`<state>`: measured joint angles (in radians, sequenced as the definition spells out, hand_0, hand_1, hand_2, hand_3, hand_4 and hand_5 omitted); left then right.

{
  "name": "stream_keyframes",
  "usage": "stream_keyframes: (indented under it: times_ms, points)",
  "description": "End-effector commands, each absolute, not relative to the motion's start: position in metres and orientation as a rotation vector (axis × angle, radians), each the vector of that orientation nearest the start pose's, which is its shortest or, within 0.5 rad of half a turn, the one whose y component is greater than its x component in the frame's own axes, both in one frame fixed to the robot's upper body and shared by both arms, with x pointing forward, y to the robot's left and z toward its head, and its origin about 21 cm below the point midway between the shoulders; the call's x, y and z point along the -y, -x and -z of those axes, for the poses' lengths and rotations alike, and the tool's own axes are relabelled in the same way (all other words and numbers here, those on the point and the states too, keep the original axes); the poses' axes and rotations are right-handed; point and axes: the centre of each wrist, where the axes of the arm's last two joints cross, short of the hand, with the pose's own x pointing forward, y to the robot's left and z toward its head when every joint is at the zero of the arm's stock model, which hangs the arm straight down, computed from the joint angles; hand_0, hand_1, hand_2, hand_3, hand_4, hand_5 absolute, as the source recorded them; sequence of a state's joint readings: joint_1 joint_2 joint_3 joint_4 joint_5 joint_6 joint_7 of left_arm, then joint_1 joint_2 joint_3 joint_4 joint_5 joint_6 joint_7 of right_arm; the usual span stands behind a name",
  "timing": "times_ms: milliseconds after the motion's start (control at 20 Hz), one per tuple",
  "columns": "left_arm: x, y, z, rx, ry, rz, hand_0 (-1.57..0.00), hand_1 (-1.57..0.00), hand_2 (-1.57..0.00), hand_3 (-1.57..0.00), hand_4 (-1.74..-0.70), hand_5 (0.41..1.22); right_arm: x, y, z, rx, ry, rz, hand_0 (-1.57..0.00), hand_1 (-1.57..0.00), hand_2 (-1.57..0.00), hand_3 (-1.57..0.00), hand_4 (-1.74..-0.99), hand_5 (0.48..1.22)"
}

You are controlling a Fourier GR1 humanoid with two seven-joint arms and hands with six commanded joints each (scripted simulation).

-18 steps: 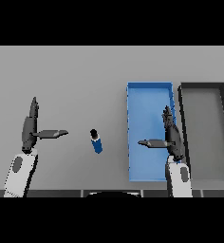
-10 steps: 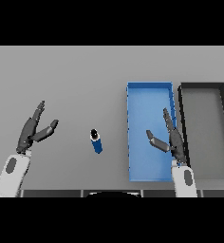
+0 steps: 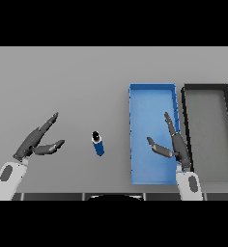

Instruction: Pick up the blue pipe and place it into the blue bin.

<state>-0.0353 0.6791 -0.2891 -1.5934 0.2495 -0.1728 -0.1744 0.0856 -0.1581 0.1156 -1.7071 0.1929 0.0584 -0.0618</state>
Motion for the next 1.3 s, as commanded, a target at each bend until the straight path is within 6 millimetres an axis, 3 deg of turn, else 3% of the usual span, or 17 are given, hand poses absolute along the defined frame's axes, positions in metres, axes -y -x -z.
stream_keyframes:
  times_ms: [0, 200, 450, 650, 950, 1250]
  points:
    - [-0.308, -0.241, -0.048, 1.545, 0.104, 0.712, 0.00, 0.00, 0.00, 0.00, -0.99, 0.566, 0.238, -0.230, -0.018, 1.645, 0.136, -0.395, 0.00, 0.00, 0.00, 0.00, -1.200, 0.580]
    - [-0.277, -0.230, -0.052, 1.420, 0.147, 0.833, 0.00, 0.00, 0.00, 0.00, -1.03, 0.496, 0.239, -0.231, -0.020, 1.661, 0.120, -0.388, 0.00, 0.00, 0.00, 0.00, -1.229, 0.576]
    - [-0.247, -0.220, -0.036, 1.379, 0.223, 0.933, 0.00, 0.00, 0.00, 0.00, -1.10, 0.466, 0.245, -0.231, -0.022, 1.655, 0.132, -0.397, 0.00, 0.00, 0.00, 0.00, -1.213, 0.571]
    - [-0.221, -0.222, -0.025, 1.417, 0.277, 0.927, 0.00, 0.00, 0.00, 0.00, -1.15, 0.484, 0.238, -0.229, -0.018, 1.639, 0.116, -0.390, 0.00, 0.00, 0.00, 0.00, -1.210, 0.564]
    - [-0.189, -0.239, -0.004, 1.430, 0.303, 0.869, 0.00, 0.00, 0.00, 0.00, -1.13, 0.491, 0.240, -0.227, -0.017, 1.649, 0.108, -0.368, 0.00, 0.00, 0.00, 0.00, -1.207, 0.551]
    - [-0.172, -0.248, 0.021, 1.443, 0.284, 0.839, 0.00, 0.00, -0.01, 0.00, -1.10, 0.506, 0.244, -0.228, -0.016, 1.644, 0.121, -0.365, 0.00, 0.00, 0.00, 0.00, -1.198, 0.547]
